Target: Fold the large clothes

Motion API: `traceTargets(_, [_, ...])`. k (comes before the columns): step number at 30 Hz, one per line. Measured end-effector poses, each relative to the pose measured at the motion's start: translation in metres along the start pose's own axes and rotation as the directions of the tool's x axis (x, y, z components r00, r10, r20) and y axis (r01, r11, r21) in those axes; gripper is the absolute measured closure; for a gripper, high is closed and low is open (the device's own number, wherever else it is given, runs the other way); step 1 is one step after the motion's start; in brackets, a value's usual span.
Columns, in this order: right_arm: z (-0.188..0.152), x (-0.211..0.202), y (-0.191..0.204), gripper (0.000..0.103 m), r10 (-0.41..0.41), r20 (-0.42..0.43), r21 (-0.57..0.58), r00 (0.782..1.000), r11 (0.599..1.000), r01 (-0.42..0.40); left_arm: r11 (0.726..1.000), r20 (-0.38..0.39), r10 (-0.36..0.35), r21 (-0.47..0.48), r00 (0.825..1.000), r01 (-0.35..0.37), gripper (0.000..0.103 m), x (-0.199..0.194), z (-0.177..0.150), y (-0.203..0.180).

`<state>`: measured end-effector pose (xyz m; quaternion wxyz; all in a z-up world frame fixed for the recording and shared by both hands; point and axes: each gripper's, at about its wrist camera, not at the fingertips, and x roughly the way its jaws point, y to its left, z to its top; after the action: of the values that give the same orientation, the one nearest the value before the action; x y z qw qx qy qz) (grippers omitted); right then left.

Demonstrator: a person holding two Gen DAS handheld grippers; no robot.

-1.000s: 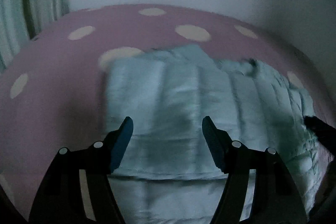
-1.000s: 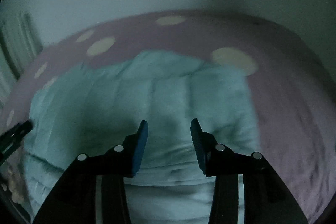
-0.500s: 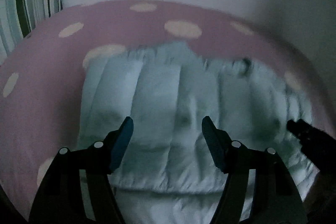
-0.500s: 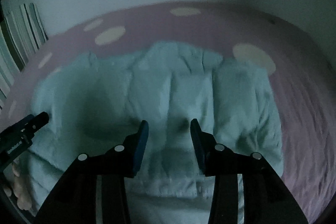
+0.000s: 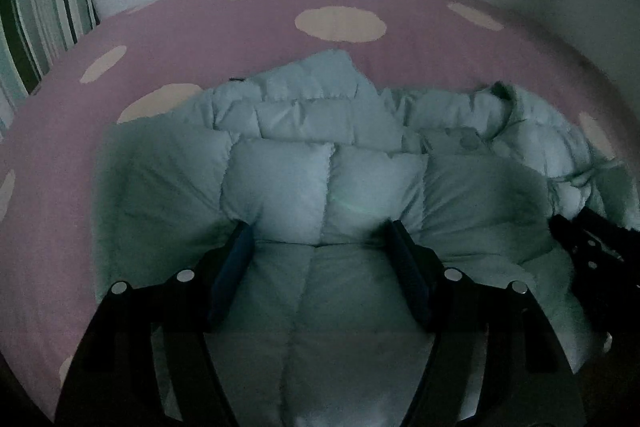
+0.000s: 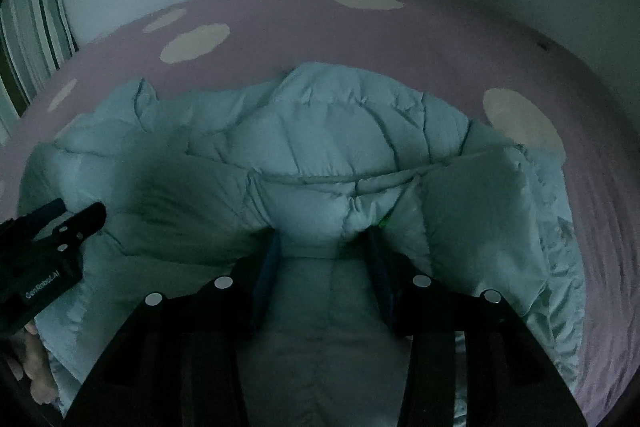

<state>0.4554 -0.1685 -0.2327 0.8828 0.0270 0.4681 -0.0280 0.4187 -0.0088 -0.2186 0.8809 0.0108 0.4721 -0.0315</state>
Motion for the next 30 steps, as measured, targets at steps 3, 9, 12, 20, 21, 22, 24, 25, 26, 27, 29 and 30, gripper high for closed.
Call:
traceTargets(3, [-0.008, -0.029, -0.010, 0.053, 0.029, 0.034, 0.028, 0.999, 0.999, -0.030, 0.998, 0.008, -0.040, -0.040, 0.999, 0.040, 0.033, -0.027, -0.010, 0.019])
traceTargets(9, [-0.066, -0.100, -0.055, 0.038, 0.008, 0.095, 0.053, 0.995, 0.999, -0.013, 0.996, 0.041, -0.053, -0.075, 0.998, 0.055, 0.026, -0.087, -0.071, 0.067])
traceTargets(12, [-0.103, -0.121, -0.081, 0.038, -0.015, 0.073, 0.082, 0.997, 0.997, 0.009, 0.994, 0.016, -0.056, -0.089, 0.998, 0.058, 0.026, -0.113, -0.116, 0.096])
traceTargets(20, [-0.214, -0.161, -0.130, 0.038, -0.015, -0.021, 0.195, 1.000, 0.981, 0.019, 0.970, -0.065, -0.174, -0.183, 0.983, 0.160, 0.025, -0.155, -0.211, 0.142])
traceTargets(21, [-0.224, -0.163, -0.132, 0.038, -0.010, -0.028, 0.204, 1.000, 0.979, 0.015, 0.970, -0.068, -0.180, -0.180, 0.981, 0.165, 0.025, -0.157, -0.217, 0.141])
traceTargets(22, [-0.233, -0.165, -0.133, 0.038, -0.004, -0.036, 0.209, 0.999, 0.978, 0.012, 0.972, -0.076, -0.179, -0.165, 0.981, 0.165, 0.025, -0.160, -0.228, 0.140])
traceTargets(24, [-0.250, -0.167, -0.133, 0.038, 0.008, -0.046, 0.211, 0.999, 0.977, 0.002, 0.978, -0.081, -0.171, -0.134, 0.982, 0.160, 0.025, -0.163, -0.240, 0.137])
traceTargets(25, [-0.255, -0.170, -0.133, 0.038, 0.008, -0.045, 0.213, 0.999, 0.977, 0.001, 0.982, -0.082, -0.163, -0.113, 0.983, 0.153, 0.025, -0.167, -0.246, 0.136])
traceTargets(26, [-0.262, -0.174, -0.133, 0.038, 0.010, -0.039, 0.214, 0.999, 0.977, -0.001, 0.983, -0.082, -0.162, -0.101, 0.983, 0.153, 0.025, -0.171, -0.250, 0.134])
traceTargets(27, [-0.265, -0.177, -0.132, 0.038, 0.012, -0.039, 0.213, 0.999, 0.977, -0.003, 0.983, -0.082, -0.166, -0.092, 0.983, 0.158, 0.025, -0.174, -0.254, 0.133])
traceTargets(29, [-0.272, -0.182, -0.129, 0.038, 0.024, -0.038, 0.203, 0.999, 0.979, -0.016, 0.980, -0.084, -0.187, -0.081, 0.979, 0.180, 0.025, -0.180, -0.262, 0.132])
traceTargets(30, [-0.275, -0.184, -0.128, 0.038, 0.028, -0.036, 0.201, 0.999, 0.979, -0.020, 0.978, -0.087, -0.200, -0.082, 0.976, 0.194, 0.025, -0.183, -0.266, 0.132])
